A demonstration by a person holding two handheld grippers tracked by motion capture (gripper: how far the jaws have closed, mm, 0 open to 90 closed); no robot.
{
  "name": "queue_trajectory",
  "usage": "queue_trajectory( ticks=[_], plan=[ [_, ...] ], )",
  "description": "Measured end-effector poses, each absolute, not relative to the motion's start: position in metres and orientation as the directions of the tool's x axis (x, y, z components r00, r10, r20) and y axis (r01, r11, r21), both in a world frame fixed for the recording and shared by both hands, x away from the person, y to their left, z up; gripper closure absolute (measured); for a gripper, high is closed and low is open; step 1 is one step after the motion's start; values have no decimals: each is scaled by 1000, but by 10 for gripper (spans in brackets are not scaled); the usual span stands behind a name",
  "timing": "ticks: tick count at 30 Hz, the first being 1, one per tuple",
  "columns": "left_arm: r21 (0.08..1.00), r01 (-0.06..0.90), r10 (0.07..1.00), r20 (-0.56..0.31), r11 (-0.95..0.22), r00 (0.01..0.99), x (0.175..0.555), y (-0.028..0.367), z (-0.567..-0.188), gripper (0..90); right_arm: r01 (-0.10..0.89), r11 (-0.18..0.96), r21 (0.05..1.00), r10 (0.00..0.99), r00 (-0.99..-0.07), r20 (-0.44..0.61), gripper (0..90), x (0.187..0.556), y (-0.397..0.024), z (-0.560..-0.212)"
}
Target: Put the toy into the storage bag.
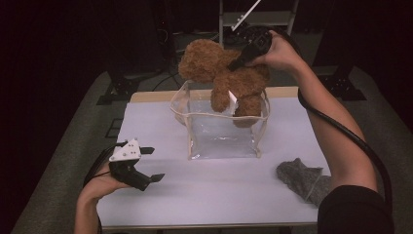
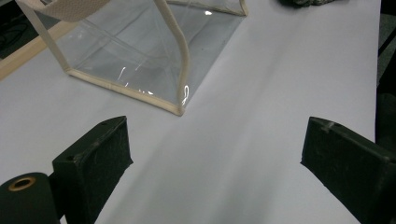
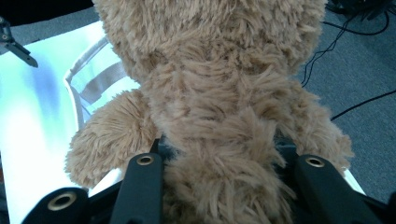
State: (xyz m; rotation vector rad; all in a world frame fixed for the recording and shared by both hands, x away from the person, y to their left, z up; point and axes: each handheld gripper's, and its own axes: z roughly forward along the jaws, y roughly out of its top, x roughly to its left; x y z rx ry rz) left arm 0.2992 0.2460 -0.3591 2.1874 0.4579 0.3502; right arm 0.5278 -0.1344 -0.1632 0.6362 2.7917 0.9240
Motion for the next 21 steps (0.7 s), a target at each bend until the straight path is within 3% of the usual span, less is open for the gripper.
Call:
queue_trajectory(
  ticks=[21],
  plan=[
    [796,198,438,93,-572,894,298,246,-358,72,258,828,499,293,-956,7,593,495,-110,-207]
  ],
)
